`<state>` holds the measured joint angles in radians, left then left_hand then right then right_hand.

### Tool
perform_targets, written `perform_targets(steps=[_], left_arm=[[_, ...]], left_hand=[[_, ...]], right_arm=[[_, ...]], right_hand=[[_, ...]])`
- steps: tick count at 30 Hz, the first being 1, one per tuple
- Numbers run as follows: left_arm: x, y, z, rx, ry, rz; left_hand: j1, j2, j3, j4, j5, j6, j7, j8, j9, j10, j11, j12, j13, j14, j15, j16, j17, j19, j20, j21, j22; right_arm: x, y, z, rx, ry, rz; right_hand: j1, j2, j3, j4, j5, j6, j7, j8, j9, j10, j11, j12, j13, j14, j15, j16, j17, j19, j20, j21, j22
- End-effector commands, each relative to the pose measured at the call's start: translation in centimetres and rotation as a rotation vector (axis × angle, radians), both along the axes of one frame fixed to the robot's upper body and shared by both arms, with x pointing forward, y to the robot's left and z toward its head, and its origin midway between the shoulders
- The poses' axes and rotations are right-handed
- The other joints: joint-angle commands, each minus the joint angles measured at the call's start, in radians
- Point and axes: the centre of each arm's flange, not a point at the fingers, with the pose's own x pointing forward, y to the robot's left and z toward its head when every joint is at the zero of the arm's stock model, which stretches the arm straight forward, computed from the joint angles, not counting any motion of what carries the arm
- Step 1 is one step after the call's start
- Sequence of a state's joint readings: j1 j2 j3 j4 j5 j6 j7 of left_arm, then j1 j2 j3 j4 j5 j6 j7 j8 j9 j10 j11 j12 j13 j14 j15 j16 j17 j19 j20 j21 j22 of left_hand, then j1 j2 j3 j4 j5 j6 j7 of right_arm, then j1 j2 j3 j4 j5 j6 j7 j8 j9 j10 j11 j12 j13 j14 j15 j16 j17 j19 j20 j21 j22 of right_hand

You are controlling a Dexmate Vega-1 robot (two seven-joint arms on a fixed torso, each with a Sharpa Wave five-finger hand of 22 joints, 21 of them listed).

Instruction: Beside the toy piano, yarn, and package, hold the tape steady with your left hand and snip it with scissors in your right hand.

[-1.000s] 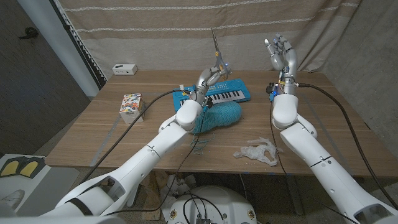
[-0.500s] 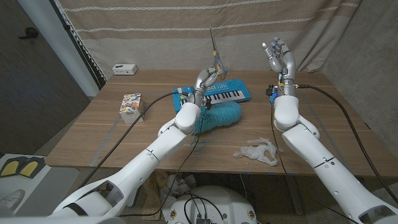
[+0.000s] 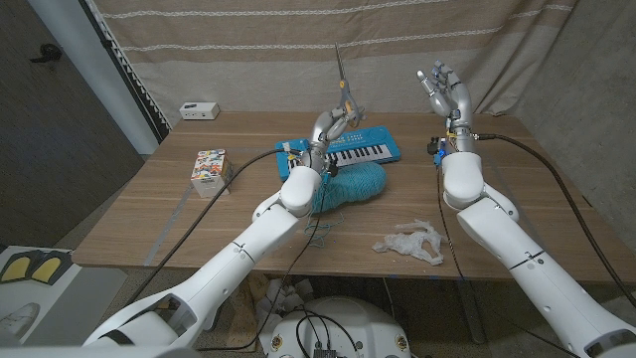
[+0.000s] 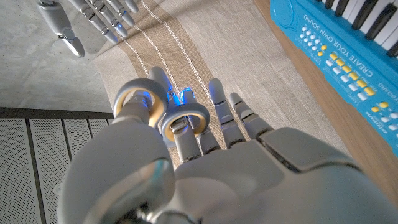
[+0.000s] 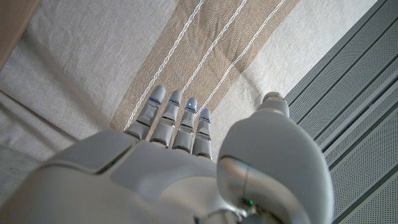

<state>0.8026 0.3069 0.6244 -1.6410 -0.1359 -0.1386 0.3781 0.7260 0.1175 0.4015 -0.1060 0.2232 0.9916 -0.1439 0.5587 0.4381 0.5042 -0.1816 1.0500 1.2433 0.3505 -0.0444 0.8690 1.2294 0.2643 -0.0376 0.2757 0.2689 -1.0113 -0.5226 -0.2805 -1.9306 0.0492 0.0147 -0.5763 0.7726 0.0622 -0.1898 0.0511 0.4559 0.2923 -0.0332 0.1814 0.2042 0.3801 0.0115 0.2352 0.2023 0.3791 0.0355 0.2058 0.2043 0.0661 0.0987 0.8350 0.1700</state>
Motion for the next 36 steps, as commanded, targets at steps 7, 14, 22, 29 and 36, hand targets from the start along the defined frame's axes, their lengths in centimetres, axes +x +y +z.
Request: perform_targets(steps=[7,14,22,29,36], left_arm=[[0.7,-1.0,0.4,-0.023,0.042,-0.135],[1.1,-0.9,0.6,-0.03,0.066,-0.198],[1.1,-0.5,0.7,-0.041,0.083,-0.209],[0.6,-0.2,0.6,-0.063,0.103,-0.216],[0.1,-0.1,0.2,-0.095,0.13,-0.234]], left_hand=[[0.07,0.048,0.001,-0.001,0.014,0.01,0.005,-0.004,-0.003,0.102,-0.029,0.138,0.005,0.057,-0.167,0.06,-0.006,0.021,-0.024,0.028,0.03],[0.07,0.049,0.013,0.0,0.018,0.006,0.014,-0.005,0.005,0.109,-0.026,0.183,0.004,0.059,-0.167,0.053,-0.015,0.021,-0.021,0.036,0.04],[0.064,0.017,0.017,-0.009,0.017,0.052,0.023,0.018,0.019,0.099,-0.025,0.233,0.001,0.065,-0.165,0.046,-0.021,0.02,-0.024,0.045,0.052],[0.071,-0.032,0.023,-0.033,0.023,0.115,0.044,0.008,-0.034,0.123,-0.026,0.323,0.0,0.103,-0.166,0.05,-0.02,0.047,-0.025,0.066,0.066],[0.103,-0.083,0.037,-0.051,0.039,0.169,0.059,-0.026,-0.119,0.183,-0.025,0.454,0.0,0.169,-0.168,0.079,-0.01,0.078,-0.03,0.117,0.119]], right_arm=[[-0.2,-1.0,0.6,-0.041,0.009,-0.017],[0.0,-1.2,0.7,-0.041,0.015,-0.03],[0.3,-1.2,0.9,-0.038,0.023,-0.036],[0.5,-1.2,0.9,-0.041,0.026,-0.04],[0.6,-1.2,1.0,-0.051,0.036,-0.043]], right_hand=[[-0.005,0.004,-0.002,-0.004,0.002,-0.011,0.006,0.006,0.003,-0.007,0.01,-0.003,0.005,-0.008,0.004,-0.002,0.003,-0.002,0.016,-0.012,0.003],[-0.008,0.007,-0.002,-0.003,0.001,-0.014,0.005,0.007,0.003,-0.011,0.013,-0.004,0.005,-0.009,0.008,-0.001,0.002,-0.003,0.018,-0.017,0.003],[-0.011,0.009,-0.002,-0.004,-0.001,-0.025,0.003,0.006,0.003,-0.019,0.013,-0.006,0.005,-0.016,0.015,-0.003,0.002,-0.003,0.022,-0.024,0.003],[-0.013,0.011,-0.002,-0.004,-0.002,-0.032,0.005,0.006,0.002,-0.022,0.011,-0.006,0.005,-0.019,0.019,-0.003,0.001,-0.002,0.024,-0.028,0.003],[-0.015,0.013,-0.002,-0.004,-0.004,-0.045,0.012,0.004,0.001,-0.025,0.012,-0.007,0.005,-0.02,0.02,-0.002,0.0,0.0,0.024,-0.033,0.004]])
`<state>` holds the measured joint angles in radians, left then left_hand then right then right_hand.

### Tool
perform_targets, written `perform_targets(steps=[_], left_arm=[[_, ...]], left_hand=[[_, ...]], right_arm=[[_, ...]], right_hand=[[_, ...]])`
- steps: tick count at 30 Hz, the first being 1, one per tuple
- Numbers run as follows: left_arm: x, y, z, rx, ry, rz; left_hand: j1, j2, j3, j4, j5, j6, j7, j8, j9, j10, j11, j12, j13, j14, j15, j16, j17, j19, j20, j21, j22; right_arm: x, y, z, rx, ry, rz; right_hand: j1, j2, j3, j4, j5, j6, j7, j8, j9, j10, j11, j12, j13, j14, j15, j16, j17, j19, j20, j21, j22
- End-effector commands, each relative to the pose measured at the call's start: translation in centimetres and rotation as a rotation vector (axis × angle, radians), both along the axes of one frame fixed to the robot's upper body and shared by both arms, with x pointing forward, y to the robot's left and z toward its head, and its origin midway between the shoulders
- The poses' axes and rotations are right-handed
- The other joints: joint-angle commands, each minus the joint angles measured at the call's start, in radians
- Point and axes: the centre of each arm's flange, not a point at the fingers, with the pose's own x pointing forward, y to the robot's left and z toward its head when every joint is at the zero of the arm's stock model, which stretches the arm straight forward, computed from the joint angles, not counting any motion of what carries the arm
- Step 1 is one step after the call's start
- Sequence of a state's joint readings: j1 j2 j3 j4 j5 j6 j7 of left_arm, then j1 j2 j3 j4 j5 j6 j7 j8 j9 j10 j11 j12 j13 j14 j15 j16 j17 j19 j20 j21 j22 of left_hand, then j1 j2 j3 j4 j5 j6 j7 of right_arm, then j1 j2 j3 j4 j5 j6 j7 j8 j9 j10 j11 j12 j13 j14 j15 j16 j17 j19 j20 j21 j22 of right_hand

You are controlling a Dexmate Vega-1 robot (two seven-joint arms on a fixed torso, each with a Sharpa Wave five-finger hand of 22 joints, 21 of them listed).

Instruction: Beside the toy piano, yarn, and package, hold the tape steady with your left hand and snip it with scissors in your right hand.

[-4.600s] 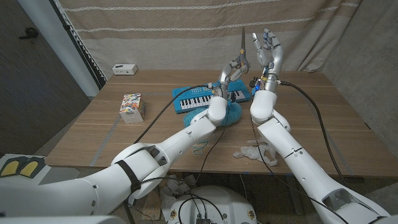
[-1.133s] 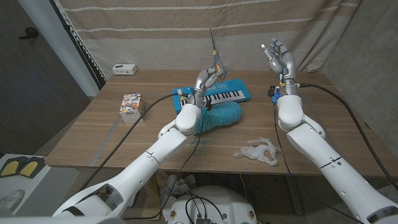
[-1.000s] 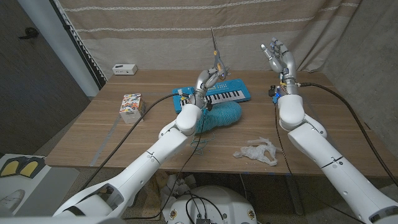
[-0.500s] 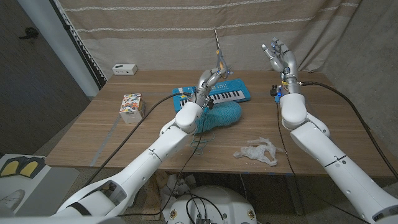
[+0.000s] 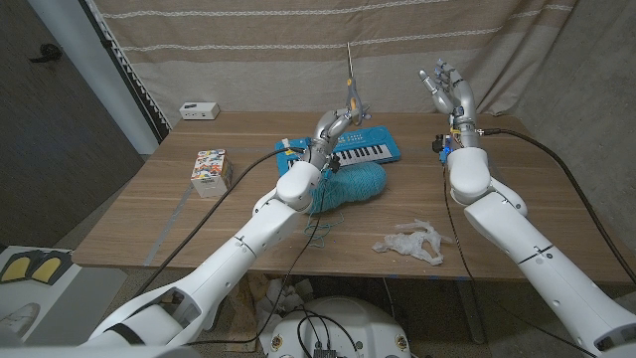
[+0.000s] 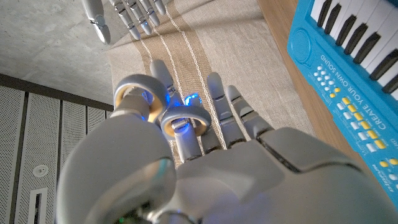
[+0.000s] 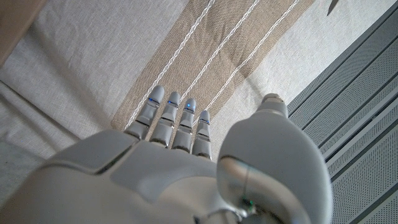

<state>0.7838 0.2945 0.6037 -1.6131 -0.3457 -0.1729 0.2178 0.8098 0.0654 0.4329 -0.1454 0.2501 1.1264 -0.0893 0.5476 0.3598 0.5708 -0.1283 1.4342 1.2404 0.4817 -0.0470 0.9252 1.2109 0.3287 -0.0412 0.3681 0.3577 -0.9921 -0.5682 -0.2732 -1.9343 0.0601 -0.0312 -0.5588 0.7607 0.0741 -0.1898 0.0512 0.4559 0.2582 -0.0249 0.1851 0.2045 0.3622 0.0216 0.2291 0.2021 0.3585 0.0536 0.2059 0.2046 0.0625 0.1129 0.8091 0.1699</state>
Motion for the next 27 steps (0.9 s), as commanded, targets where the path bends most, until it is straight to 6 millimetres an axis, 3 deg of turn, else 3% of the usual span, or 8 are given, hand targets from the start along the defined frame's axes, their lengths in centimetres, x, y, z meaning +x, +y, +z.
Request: perform_targets(steps=[1,4,11,20,27], left_arm=[[-0.5,0.3,-0.5,-0.039,0.055,-0.036],[-0.6,0.2,-0.6,-0.048,0.066,-0.044],[-0.5,-0.3,-0.5,-0.052,0.066,-0.073],[0.0,-1.0,-0.2,-0.089,-0.013,-0.11],[0.2,-1.1,0.9,-0.143,-0.102,-0.115]], left_hand=[[0.021,-0.033,0.005,-0.013,0.013,0.035,0.006,-0.016,-0.043,0.118,-0.079,0.074,0.003,0.04,-0.166,0.024,0.009,0.014,-0.028,0.026,0.031],[0.041,-0.077,0.003,-0.015,0.026,0.069,0.011,-0.037,-0.093,0.172,-0.078,0.139,0.005,0.086,-0.165,0.066,0.018,0.02,-0.022,0.047,0.055],[0.042,-0.175,-0.022,-0.006,0.07,0.115,0.005,-0.058,-0.135,0.287,-0.078,0.155,0.008,0.162,-0.162,0.139,0.025,0.042,-0.017,0.064,0.064],[0.059,-0.177,-0.018,-0.004,0.098,0.118,0.006,-0.079,-0.155,0.308,-0.077,0.153,0.009,0.172,-0.165,0.158,0.025,0.031,-0.013,0.064,0.068],[0.07,-0.182,-0.015,-0.004,0.114,0.116,-0.015,-0.095,-0.166,0.312,-0.077,0.152,0.009,0.163,-0.164,0.162,0.024,0.029,-0.018,0.065,0.07]], right_arm=[[0.3,-0.1,0.2,-0.011,0.013,-0.006],[0.2,-0.1,0.3,-0.014,0.014,-0.007],[0.2,-0.1,0.4,-0.009,0.007,-0.006],[0.1,-0.1,0.2,-0.006,0.005,-0.004],[0.1,-0.1,0.3,-0.012,0.005,-0.005]], right_hand=[[-0.003,0.002,-0.002,-0.004,-0.004,-0.011,0.004,0.0,0.001,-0.007,0.002,-0.001,0.005,0.001,0.002,-0.003,0.0,0.004,0.01,-0.008,0.004],[-0.004,0.002,-0.003,-0.004,-0.005,-0.015,0.004,0.0,0.001,-0.009,0.005,-0.001,0.005,0.0,0.004,-0.002,0.0,0.005,0.01,-0.01,0.004],[-0.007,0.003,-0.003,-0.004,-0.006,-0.019,0.003,0.0,0.001,-0.01,0.004,-0.001,0.005,-0.002,0.005,-0.002,-0.001,0.005,0.01,-0.014,0.004],[-0.011,0.004,-0.004,-0.004,-0.008,-0.02,0.002,0.003,0.0,-0.011,-0.003,-0.001,0.004,-0.003,0.007,-0.002,-0.002,0.006,0.011,-0.02,0.004],[-0.014,0.004,-0.006,-0.004,-0.009,-0.018,0.002,0.006,-0.001,-0.012,-0.005,0.0,0.004,-0.004,0.006,-0.002,-0.002,0.007,0.011,-0.025,0.004]])
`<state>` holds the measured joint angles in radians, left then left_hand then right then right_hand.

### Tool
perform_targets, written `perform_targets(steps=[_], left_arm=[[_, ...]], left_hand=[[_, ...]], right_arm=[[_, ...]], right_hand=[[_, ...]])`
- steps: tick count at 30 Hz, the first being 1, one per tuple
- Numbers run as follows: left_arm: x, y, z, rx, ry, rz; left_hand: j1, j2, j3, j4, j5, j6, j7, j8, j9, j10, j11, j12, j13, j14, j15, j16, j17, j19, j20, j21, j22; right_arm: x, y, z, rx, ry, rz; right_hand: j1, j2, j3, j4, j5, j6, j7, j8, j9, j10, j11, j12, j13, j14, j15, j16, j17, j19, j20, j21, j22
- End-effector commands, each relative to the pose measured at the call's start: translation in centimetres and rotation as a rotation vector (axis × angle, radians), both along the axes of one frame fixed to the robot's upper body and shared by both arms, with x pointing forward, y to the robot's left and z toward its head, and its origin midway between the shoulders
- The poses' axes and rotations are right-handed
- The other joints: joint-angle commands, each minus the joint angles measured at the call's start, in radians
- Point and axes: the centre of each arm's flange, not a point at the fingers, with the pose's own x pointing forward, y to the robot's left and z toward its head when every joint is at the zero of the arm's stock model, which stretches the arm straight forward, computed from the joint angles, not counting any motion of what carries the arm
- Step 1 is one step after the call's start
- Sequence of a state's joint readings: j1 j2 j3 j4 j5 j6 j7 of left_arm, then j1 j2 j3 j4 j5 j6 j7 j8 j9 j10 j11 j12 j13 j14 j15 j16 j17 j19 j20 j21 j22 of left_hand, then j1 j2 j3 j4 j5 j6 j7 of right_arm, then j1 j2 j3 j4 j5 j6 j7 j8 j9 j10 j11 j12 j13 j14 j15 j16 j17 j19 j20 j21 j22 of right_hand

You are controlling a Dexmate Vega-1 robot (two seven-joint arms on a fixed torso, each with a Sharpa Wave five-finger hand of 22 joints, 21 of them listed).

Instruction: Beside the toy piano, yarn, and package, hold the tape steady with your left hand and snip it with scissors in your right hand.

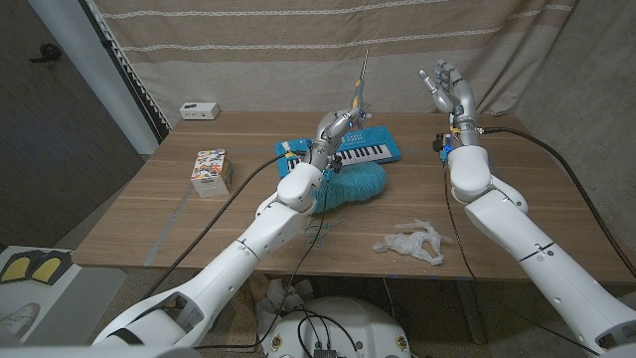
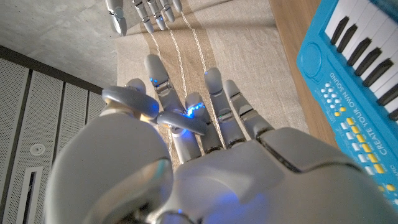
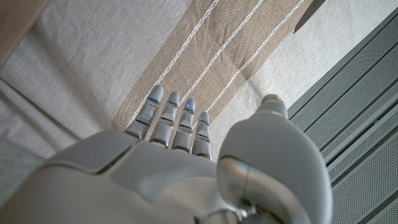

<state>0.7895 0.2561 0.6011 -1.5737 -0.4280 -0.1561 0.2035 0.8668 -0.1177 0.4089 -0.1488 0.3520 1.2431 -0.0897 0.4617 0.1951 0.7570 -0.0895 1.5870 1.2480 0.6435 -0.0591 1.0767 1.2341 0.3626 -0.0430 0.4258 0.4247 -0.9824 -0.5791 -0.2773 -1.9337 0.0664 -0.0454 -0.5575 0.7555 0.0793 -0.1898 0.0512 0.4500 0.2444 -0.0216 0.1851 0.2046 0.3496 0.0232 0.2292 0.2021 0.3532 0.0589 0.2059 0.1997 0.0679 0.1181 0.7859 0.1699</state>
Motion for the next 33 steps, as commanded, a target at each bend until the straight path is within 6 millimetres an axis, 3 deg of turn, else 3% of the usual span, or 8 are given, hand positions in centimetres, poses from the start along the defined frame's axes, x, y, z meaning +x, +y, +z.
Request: perform_targets(steps=[1,13,15,25,33], left_arm=[[-0.9,-0.4,2.4,-0.106,-0.202,-0.056],[-0.9,-1.1,2.9,-0.209,-0.214,-0.131],[-0.9,-1.2,2.9,-0.213,-0.21,-0.142],[-1.1,-1.5,2.9,-0.293,-0.199,-0.186],[-1.1,-1.6,3.1,-0.284,-0.205,-0.239]], left_hand=[[0.013,0.001,0.009,0.0,0.014,-0.002,-0.017,-0.011,-0.002,0.126,-0.116,-0.001,0.001,0.0,-0.151,0.011,0.0,-0.005,-0.016,0.008,0.003],[0.004,0.0,0.008,0.014,0.035,0.004,-0.043,-0.031,-0.011,0.124,-0.116,-0.003,0.0,-0.018,-0.151,0.003,-0.007,-0.006,-0.019,0.01,0.006],[0.001,-0.001,0.007,0.016,0.037,0.005,-0.046,-0.033,-0.011,0.124,-0.116,-0.003,0.0,-0.019,-0.151,0.002,-0.007,-0.007,-0.019,0.01,0.006],[-0.014,-0.003,0.002,0.027,0.047,0.009,-0.05,-0.042,-0.013,0.125,-0.116,-0.004,-0.001,-0.021,-0.15,0.001,-0.007,-0.013,-0.018,0.009,0.007],[-0.023,-0.003,0.0,0.037,0.063,-0.026,-0.066,-0.074,-0.015,0.128,-0.117,-0.006,-0.003,-0.021,-0.152,-0.001,-0.009,-0.013,-0.019,0.011,0.009]], right_arm=[[-0.1,0.1,0.0,-0.003,-0.002,0.002],[-0.3,0.2,0.0,-0.021,0.006,-0.013],[-0.2,0.2,0.0,-0.02,0.008,-0.012],[-0.2,0.4,-0.1,-0.02,0.006,-0.02],[-0.3,0.4,-0.1,-0.017,0.004,-0.02]], right_hand=[[-0.009,-0.001,-0.006,-0.004,-0.004,-0.004,-0.001,0.006,-0.001,0.0,-0.004,0.0,0.004,0.002,0.001,-0.001,0.003,0.002,0.006,-0.003,0.004],[-0.015,0.0,-0.007,-0.004,-0.006,-0.004,0.0,0.008,-0.001,-0.001,-0.016,0.0,0.004,0.003,0.001,0.0,0.002,0.003,0.005,-0.011,0.004],[-0.017,0.001,-0.008,-0.004,-0.007,-0.005,-0.001,0.009,-0.002,0.0,-0.007,0.001,0.004,0.003,0.001,0.0,0.002,0.005,0.005,-0.013,0.005],[-0.02,0.002,-0.009,-0.004,-0.008,-0.004,0.0,0.01,-0.002,-0.001,-0.014,0.001,0.003,0.003,0.001,0.001,0.001,0.006,0.005,-0.018,0.005],[-0.022,0.003,-0.009,-0.004,-0.009,-0.005,0.001,0.011,-0.002,0.0,-0.017,0.002,0.003,0.006,-0.003,0.002,0.001,0.009,0.004,-0.022,0.005]])
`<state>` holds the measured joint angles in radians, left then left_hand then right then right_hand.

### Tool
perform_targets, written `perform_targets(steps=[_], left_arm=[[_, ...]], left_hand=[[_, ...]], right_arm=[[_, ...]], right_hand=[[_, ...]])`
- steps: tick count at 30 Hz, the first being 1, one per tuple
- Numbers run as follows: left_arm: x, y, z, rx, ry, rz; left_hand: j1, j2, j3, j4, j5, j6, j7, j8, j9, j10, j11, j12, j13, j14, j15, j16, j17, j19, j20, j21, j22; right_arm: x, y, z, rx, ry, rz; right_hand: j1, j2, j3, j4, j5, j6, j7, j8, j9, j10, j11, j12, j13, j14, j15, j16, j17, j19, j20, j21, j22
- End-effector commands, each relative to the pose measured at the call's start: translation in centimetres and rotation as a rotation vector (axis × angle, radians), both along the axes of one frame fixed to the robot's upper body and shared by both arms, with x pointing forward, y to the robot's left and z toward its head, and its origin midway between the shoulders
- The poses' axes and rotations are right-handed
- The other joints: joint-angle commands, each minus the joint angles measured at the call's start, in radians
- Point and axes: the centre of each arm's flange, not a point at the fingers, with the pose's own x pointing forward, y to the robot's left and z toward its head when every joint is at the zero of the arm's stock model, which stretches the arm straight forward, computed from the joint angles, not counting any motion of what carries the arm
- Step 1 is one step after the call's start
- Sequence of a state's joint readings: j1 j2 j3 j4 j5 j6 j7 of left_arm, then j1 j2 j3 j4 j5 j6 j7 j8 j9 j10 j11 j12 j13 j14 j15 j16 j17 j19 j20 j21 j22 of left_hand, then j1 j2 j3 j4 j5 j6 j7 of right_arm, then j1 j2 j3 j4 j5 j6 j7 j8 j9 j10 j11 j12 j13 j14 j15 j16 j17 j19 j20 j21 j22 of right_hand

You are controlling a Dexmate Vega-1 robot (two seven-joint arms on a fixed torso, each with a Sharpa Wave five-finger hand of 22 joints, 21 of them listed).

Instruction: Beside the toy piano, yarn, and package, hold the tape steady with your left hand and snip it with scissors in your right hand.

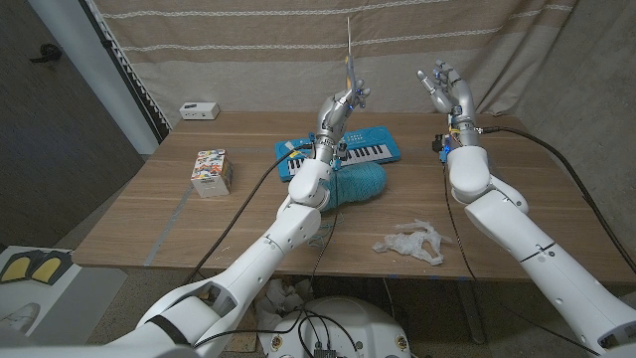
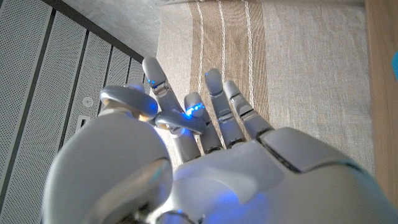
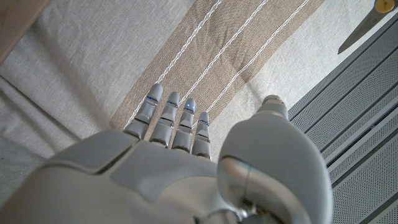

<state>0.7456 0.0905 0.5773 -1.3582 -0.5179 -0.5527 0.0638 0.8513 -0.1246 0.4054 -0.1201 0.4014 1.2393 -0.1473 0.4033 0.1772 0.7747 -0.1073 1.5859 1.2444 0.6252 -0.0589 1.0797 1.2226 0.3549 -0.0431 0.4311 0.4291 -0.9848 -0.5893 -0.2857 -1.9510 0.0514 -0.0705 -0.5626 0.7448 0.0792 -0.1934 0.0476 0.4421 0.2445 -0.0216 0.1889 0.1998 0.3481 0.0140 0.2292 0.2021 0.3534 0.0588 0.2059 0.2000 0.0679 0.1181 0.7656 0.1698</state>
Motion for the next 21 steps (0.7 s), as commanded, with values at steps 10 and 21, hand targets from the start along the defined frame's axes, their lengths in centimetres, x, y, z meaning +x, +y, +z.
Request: perform_targets(steps=[10,21], left_arm=[[-0.01,-0.72,-0.02,-0.025,0.011,-0.147],[-0.31,-0.74,-0.05,-0.049,0.028,-0.232]], left_hand=[[-0.015,-0.001,0.0,0.012,0.02,-0.025,-0.015,-0.025,0.003,0.111,-0.099,-0.006,0.0,-0.002,-0.152,-0.004,0.003,-0.009,-0.018,0.005,0.005],[-0.024,-0.019,-0.009,0.016,0.036,-0.029,-0.023,-0.046,0.005,0.114,-0.1,-0.007,0.0,-0.006,-0.151,-0.005,0.001,-0.012,-0.016,0.006,0.005]], right_arm=[[-0.3,0.25,-0.09,-0.001,-0.003,-0.008],[-0.49,0.46,-0.21,-0.007,-0.002,-0.011]], right_hand=[[-0.014,0.003,-0.006,0.0,-0.003,-0.005,0.001,0.008,0.002,0.001,-0.013,0.002,0.003,0.005,-0.004,0.002,0.0,0.011,0.004,-0.006,0.005],[-0.017,0.005,-0.007,0.0,-0.004,-0.006,0.002,0.008,0.002,0.001,-0.012,0.003,0.003,0.005,-0.004,0.003,0.0,0.013,0.004,-0.01,0.005]])
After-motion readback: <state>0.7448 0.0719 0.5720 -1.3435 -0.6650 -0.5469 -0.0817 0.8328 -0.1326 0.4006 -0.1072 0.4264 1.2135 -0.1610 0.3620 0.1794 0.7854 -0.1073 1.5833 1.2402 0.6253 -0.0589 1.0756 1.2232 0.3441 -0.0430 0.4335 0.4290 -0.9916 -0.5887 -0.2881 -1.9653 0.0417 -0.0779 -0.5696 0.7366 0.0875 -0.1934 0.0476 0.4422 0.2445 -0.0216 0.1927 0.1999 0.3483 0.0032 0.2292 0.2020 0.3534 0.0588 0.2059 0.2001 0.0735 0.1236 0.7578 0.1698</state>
